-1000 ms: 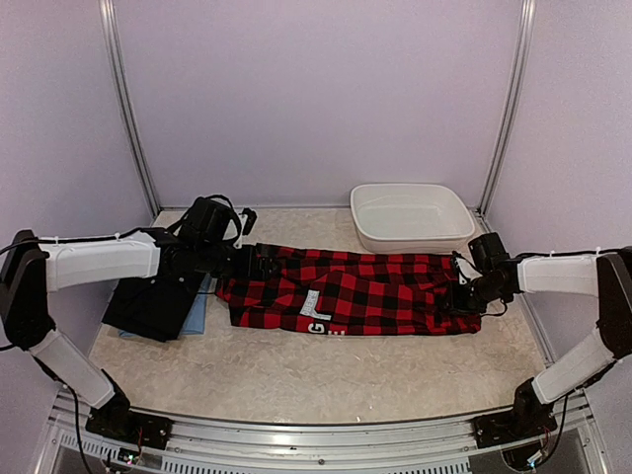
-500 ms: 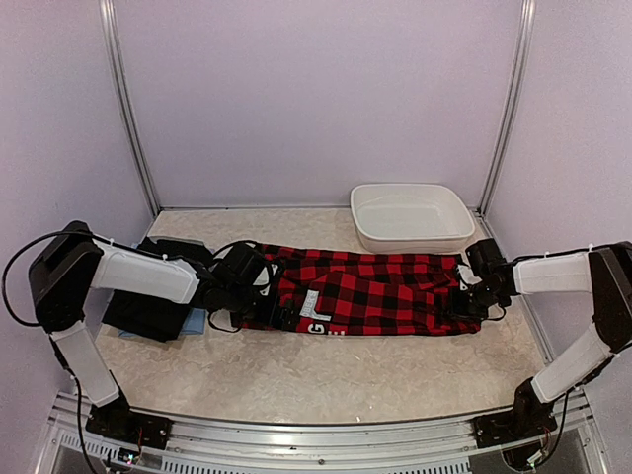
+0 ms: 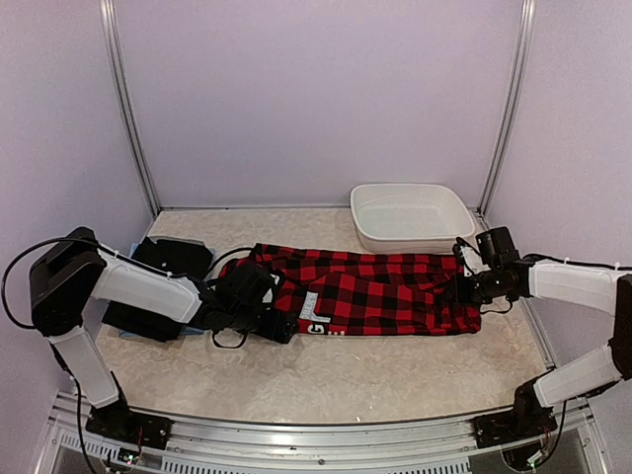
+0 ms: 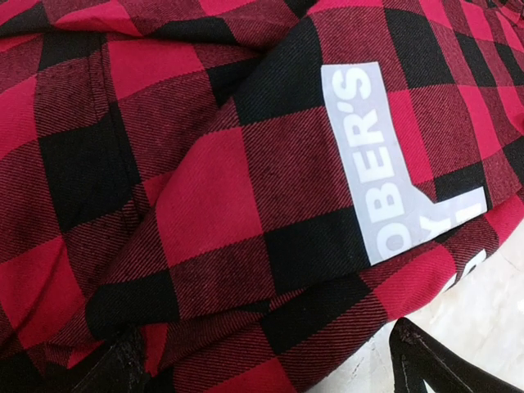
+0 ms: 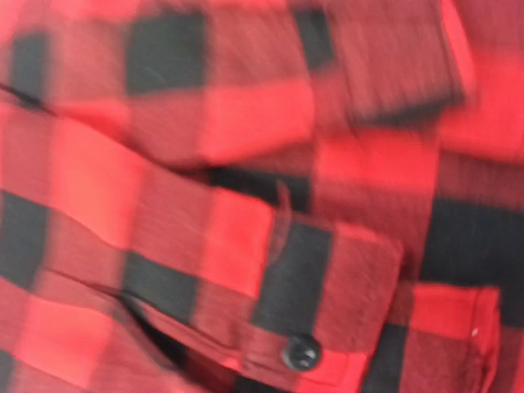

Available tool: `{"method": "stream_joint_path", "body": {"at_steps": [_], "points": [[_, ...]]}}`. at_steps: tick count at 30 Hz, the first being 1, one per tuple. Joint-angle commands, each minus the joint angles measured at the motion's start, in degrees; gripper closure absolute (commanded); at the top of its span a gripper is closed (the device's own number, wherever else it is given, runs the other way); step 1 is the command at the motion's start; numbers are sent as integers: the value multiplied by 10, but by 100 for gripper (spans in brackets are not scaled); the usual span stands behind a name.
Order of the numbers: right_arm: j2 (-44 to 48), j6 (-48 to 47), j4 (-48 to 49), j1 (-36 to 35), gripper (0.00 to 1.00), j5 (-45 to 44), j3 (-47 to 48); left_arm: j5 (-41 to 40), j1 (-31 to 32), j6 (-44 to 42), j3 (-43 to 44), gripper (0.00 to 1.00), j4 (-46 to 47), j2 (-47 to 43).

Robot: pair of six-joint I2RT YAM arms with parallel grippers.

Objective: Fold and stack the long sleeve shirts
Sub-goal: Rotate the rectangle-folded shirt at the center of the board.

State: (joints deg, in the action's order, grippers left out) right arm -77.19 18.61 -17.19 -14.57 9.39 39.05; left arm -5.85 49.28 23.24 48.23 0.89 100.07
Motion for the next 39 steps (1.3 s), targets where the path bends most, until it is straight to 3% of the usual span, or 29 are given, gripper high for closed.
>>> {"method": "stream_joint_path", "body": {"at_steps": [1,4,7,13,16,22,33,39], "points": [[64,-27,21,-8,65,1,14,-65,8,10,-10,1,4,-39],[61,-33,16,-8,52,-23,25,-76,8,12,-14,1,14,-87],[19,-44,11,-8,50,-41,53,-63,-1,20,-2,1,17,-106],[-95,-57,10,-8,55,-49,105,95,-74,62,42,1,36,-41],[-137,-57,-2,-8,57,-64,122,132,-101,56,82,1,24,10],[-157,-34,-14,-7,61,-57,97,148,-117,32,164,1,-15,106],[-123,47,-1,-12,66,4,4,178,-170,14,250,2,-67,199],[-83,97,3,-78,67,4,-39,172,-186,-16,330,1,-87,248]]}}
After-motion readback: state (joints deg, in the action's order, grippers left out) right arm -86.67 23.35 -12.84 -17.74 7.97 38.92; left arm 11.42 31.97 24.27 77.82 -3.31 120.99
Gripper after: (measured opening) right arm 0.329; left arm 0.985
